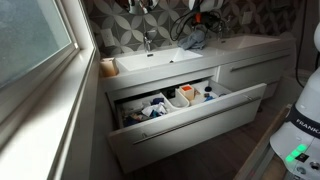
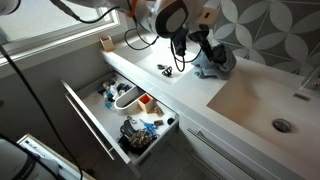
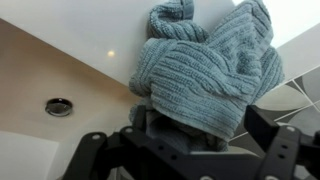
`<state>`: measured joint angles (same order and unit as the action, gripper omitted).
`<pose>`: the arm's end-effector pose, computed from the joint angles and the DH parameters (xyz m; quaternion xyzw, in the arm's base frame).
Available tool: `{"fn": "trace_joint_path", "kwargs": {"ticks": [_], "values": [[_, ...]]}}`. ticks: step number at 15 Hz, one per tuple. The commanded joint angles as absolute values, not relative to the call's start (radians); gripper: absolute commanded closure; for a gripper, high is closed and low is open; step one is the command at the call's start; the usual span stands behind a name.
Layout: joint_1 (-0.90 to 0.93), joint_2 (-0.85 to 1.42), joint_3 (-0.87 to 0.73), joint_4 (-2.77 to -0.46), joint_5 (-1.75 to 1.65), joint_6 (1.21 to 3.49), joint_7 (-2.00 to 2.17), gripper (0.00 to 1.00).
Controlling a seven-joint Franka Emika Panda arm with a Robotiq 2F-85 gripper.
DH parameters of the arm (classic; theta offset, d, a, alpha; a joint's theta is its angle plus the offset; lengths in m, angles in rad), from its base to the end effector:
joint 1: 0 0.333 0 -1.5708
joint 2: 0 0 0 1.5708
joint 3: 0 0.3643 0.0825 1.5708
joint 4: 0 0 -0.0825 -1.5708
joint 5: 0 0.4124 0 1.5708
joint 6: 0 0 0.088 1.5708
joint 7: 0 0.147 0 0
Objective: Use the towel to wipe the window sill then place it back on the counter
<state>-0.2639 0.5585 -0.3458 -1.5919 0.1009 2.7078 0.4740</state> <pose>0.6855 -0.4213 0.3844 0.8248 -0.4826 0.2874 0.0654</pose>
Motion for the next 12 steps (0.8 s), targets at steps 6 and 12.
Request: {"fn": "trace_joint_path", "kwargs": {"ticks": [6, 12], "values": [[-0.282, 0.78, -0.377, -1.416, 0.077, 2.753, 0.454, 0.0], [-0.382, 0.9, -0.235, -1.27, 0.129, 2.848, 0.288, 0.0]]}}
